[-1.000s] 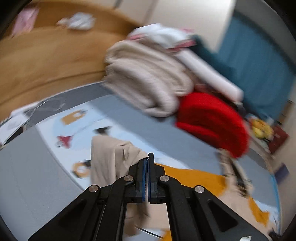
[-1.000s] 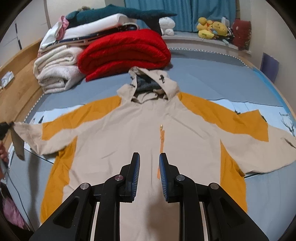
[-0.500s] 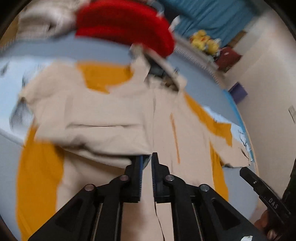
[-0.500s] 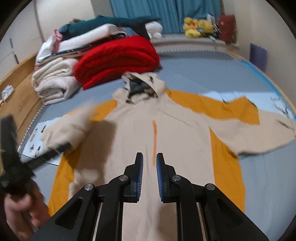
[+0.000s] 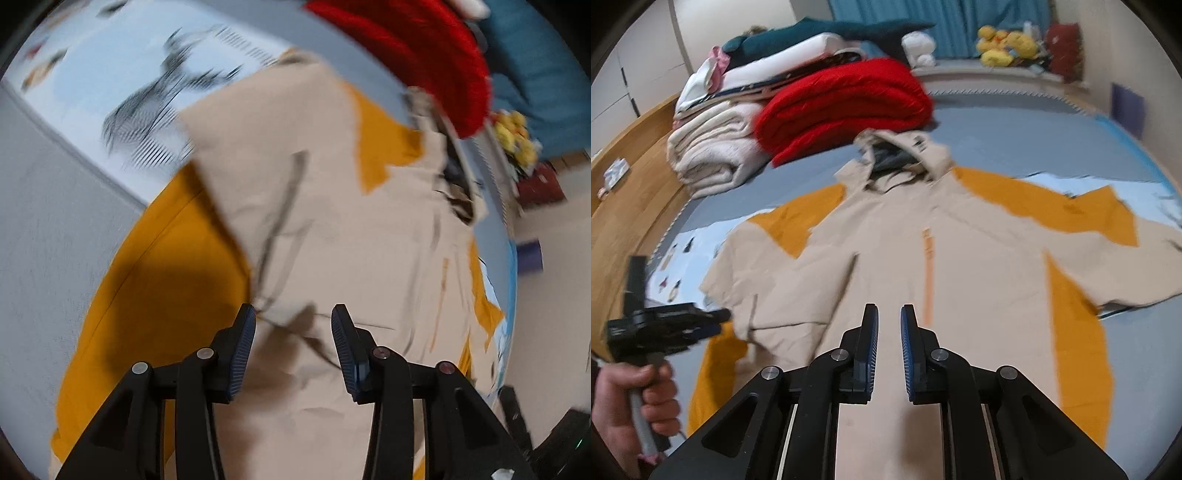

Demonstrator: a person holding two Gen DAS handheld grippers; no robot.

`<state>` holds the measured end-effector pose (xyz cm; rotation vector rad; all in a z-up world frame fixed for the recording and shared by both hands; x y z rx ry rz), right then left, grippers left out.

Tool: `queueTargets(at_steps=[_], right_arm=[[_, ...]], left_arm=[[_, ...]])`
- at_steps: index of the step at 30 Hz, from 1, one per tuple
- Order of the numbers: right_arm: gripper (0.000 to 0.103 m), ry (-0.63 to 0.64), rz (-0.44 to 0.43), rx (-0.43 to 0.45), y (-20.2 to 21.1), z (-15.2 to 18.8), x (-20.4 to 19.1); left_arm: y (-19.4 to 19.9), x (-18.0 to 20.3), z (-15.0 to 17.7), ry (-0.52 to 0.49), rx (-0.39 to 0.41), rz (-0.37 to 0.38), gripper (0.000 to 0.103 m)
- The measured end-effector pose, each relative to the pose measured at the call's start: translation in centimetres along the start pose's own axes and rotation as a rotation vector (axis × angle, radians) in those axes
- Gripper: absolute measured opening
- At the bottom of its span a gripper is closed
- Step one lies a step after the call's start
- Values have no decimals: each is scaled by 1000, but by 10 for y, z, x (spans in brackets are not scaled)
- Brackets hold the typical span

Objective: Fold large clothes
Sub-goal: 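Fold the held sleeve across the jacket body with the left gripper, release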

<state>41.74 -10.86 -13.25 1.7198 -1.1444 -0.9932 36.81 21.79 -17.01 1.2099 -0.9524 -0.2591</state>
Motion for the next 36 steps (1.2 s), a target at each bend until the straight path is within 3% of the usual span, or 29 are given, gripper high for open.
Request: queueTargets(at_steps=[3, 6, 8, 9, 10, 13, 15, 20, 28, 30, 32, 36], right_arm=[[16, 29, -28, -25, -16, -1, -13], [25, 57, -55, -54, -34, -1, -23], [25, 82, -74, -78, -45, 1, -30], [25, 101, -87, -93, -52, 2, -35], [25, 113, -93, -100, -56, 2, -39], [26, 157, -118, -110, -63, 4, -50], [26, 188, -124, -108, -66, 4, -56], [32, 226, -145, -96, -70, 2, -63], [37, 198, -137, -116, -82, 1, -58], [36, 165, -139, -123, -85, 0, -52], [15, 132, -130, -114, -86, -3, -46], [11, 34, -92, -59, -78, -15, -23]], left_arm=[[-9, -10, -4, 33, -41, -23, 40], [-18, -6, -9, 52, -70, 37, 37], [-21, 8, -12, 23, -68, 51, 27], [-21, 14, -15, 4, -58, 52, 15], [-20, 21, -16, -18, -46, 50, 10], [-13, 48, -19, -94, -11, 100, 7], [-7, 77, -16, -184, -5, 189, 6], [-2, 145, 13, -424, -72, 373, 6], [-17, 175, 38, -505, -177, 447, 5], [-17, 175, 39, -520, -187, 442, 5], [-13, 170, 38, -524, -174, 424, 5], [4, 157, 22, -492, -66, 376, 5]])
Point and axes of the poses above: each gripper's, at about its wrist camera, not at the fingertips, and y roughly against the way its jaws point, x to its right, z to its underside, the point moved 6 cm from there along -y, roughly the way its jaws point, and after that the axes turned 10 degrees about -x, right-handed, at the moved point
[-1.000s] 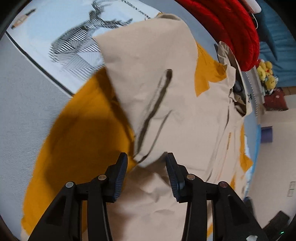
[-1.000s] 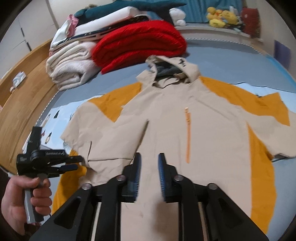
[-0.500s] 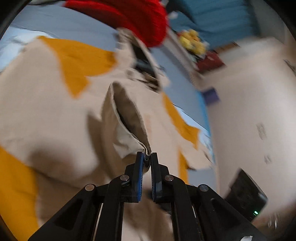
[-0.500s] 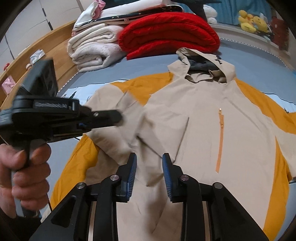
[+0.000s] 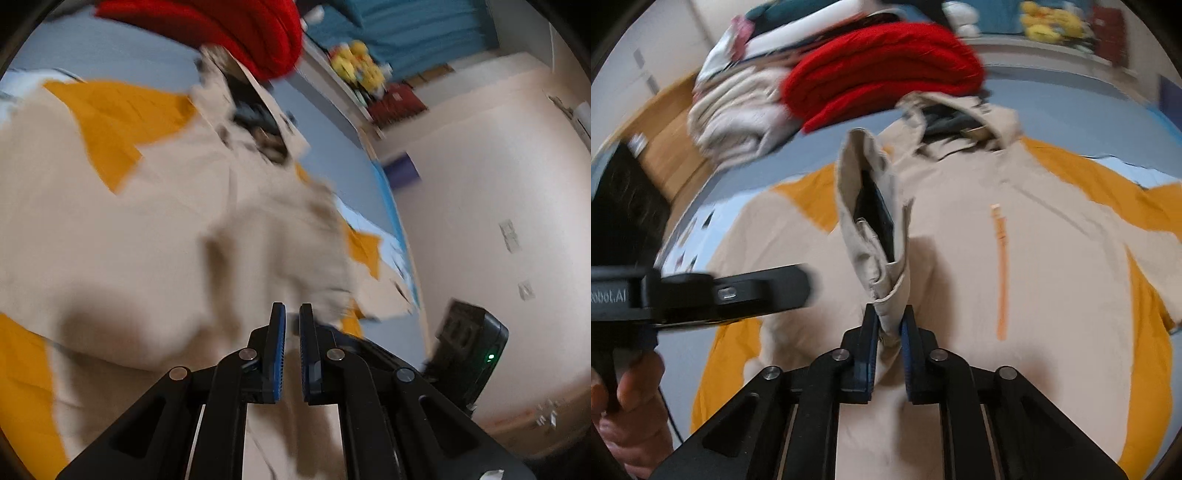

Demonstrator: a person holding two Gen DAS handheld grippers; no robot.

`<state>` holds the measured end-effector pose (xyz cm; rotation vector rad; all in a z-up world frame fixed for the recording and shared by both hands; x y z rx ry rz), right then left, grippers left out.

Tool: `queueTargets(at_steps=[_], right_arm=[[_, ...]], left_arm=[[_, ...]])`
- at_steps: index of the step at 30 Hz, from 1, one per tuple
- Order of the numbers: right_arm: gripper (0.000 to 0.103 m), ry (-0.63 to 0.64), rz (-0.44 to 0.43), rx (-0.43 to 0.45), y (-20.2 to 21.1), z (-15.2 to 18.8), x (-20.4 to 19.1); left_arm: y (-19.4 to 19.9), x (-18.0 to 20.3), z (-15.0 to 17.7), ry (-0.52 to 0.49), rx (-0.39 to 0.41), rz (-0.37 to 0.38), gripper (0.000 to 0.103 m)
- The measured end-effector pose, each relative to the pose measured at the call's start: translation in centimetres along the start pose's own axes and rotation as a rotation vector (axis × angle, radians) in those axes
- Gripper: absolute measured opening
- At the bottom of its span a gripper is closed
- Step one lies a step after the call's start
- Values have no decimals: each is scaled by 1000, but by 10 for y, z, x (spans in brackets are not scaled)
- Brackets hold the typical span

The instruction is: Fold large clothes

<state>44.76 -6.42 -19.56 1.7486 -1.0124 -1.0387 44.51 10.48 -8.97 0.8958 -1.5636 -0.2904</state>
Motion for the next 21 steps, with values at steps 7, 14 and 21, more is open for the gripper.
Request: queueTargets(at_steps=[7, 14, 21], right_arm=[[9, -187, 81, 172, 45, -21, 65], [9, -413, 145, 237, 74, -32, 157], [21, -637, 113, 113, 51, -17, 218]], left_arm=[[66, -52, -24, 59, 216, -336, 7], [70, -104, -28, 163, 194, -465, 12], [30, -126, -15, 153, 56, -564, 17]])
Point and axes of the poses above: each gripper's, at about its wrist camera, not at the fingertips, and y roughly against the way its jaws point, x to its right, z to its underside, the point moved 6 cm from there along -y, roughly the way its jaws point, and after that the axes turned 10 degrees about -x, right-handed, at the moved point
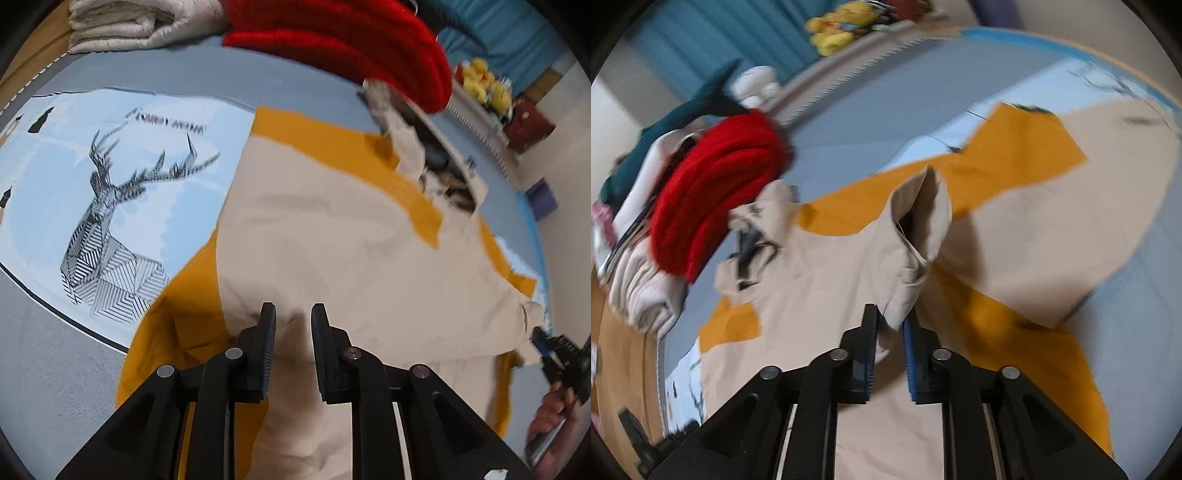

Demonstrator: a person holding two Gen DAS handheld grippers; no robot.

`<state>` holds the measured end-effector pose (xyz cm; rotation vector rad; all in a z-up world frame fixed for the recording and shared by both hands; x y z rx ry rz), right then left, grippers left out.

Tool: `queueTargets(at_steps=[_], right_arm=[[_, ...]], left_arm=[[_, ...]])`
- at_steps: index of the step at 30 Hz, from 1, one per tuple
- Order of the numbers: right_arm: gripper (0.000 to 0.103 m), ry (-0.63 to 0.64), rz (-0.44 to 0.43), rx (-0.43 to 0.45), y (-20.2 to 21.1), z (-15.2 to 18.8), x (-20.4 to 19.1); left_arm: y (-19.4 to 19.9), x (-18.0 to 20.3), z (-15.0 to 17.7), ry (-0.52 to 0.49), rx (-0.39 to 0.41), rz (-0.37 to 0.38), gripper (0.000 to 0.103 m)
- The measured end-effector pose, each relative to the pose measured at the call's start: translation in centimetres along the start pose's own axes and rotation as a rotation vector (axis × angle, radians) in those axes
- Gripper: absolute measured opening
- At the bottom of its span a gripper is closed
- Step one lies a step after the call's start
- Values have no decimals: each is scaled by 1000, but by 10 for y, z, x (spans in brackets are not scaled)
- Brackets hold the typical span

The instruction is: Fold large clothes

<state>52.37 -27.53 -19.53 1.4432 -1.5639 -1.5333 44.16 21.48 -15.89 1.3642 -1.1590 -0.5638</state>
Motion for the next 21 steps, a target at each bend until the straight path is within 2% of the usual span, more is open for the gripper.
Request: queueTargets(at_steps=[4, 7, 12, 15, 18, 21], right_arm=[[31, -37, 79, 59, 7, -5, 20], [37, -48, 65, 66, 9, -12, 27], [37, -52, -21, -110, -32, -5, 30], [37, -74, 81, -210, -57, 5, 47], [37, -129, 102, -227, -62, 9, 61], [37, -100, 127, -182, -51, 4, 56]], left_arm=[[-13, -7, 6, 8, -36, -38, 18], [-18, -9, 9, 14, -47, -51, 18], [-28, -12, 12, 4, -63, -78, 20], [-40, -19, 16, 26, -106, -80, 20], [-31, -14, 14, 18, -87, -73, 20], [-15, -1, 12, -20, -44, -65, 21]])
Point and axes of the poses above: each gripper's, at about its wrist camera, not at the fingertips, and y roughly against the way its jaws point, x to its right, z to its underside, the point moved 6 cm from there along -y, roughly the way its jaws point, and after that the axes turned 10 degrees about -x, right-handed, at the moved point
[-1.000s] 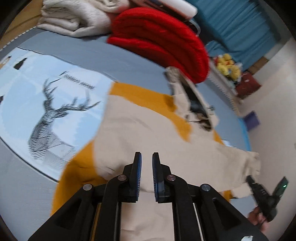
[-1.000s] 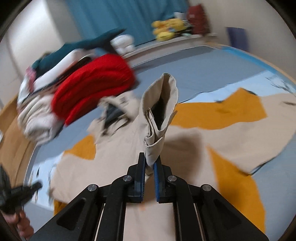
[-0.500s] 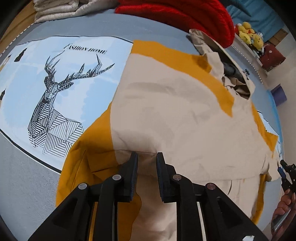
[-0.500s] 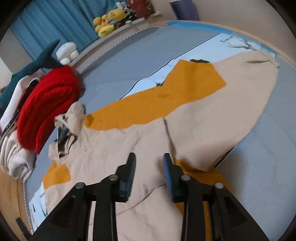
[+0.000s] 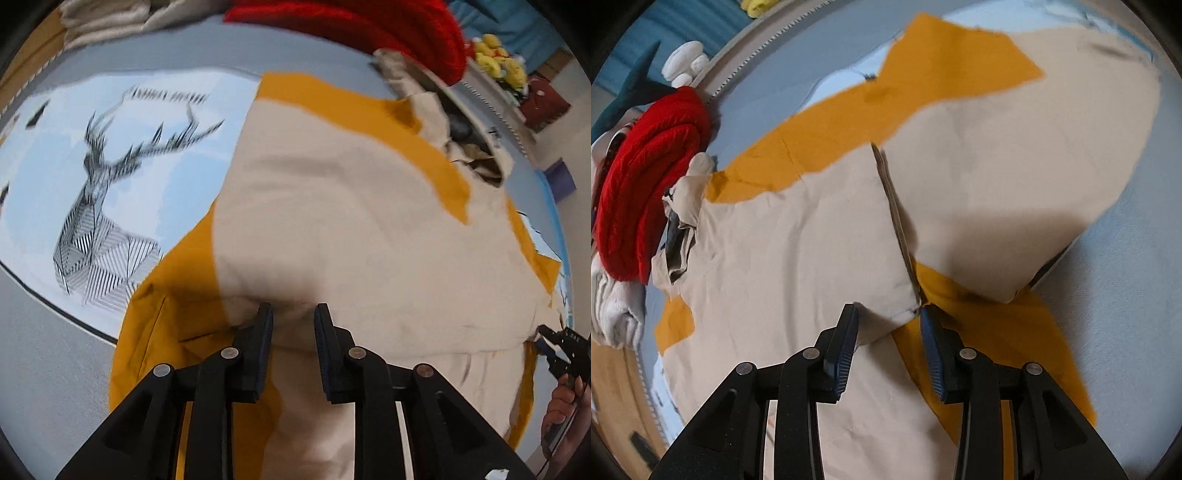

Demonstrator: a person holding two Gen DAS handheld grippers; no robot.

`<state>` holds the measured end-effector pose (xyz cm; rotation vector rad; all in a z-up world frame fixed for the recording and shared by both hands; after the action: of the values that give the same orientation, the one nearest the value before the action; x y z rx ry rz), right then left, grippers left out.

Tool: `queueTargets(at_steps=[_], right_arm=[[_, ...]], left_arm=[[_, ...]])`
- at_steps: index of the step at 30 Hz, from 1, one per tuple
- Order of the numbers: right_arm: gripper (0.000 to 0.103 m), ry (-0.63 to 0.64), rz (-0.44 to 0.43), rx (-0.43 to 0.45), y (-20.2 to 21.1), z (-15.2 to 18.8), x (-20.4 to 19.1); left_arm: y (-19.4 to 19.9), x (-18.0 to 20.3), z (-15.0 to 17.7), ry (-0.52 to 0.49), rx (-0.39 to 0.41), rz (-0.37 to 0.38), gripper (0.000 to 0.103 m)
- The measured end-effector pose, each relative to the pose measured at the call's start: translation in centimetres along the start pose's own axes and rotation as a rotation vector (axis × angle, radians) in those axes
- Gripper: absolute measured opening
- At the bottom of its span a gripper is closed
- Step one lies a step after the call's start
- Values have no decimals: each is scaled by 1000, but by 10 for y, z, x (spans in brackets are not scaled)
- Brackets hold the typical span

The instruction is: Fold large clothes

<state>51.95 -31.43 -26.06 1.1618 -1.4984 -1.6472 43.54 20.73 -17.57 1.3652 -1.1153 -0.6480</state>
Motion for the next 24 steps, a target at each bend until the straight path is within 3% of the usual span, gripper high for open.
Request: queueTargets(at_steps=[12, 24], right_arm=[[37, 247, 101, 227, 75, -4, -37], [37, 260, 67, 335, 134, -21, 19]], left_arm=[[44, 88, 26, -234, 142, -1, 25], [52, 140, 64, -338, 159, 31, 25]])
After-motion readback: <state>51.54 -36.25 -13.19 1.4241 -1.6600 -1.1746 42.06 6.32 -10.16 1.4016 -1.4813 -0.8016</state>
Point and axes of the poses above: each gripper's, at about its wrist camera, not at the fingertips, and y roughly against the way its jaws point, x to its right, z to its underside, the point moved 6 cm from there along -y, roughly the way its jaws point, and after that the axes turned 10 degrees about -x, right-handed, at the moved point
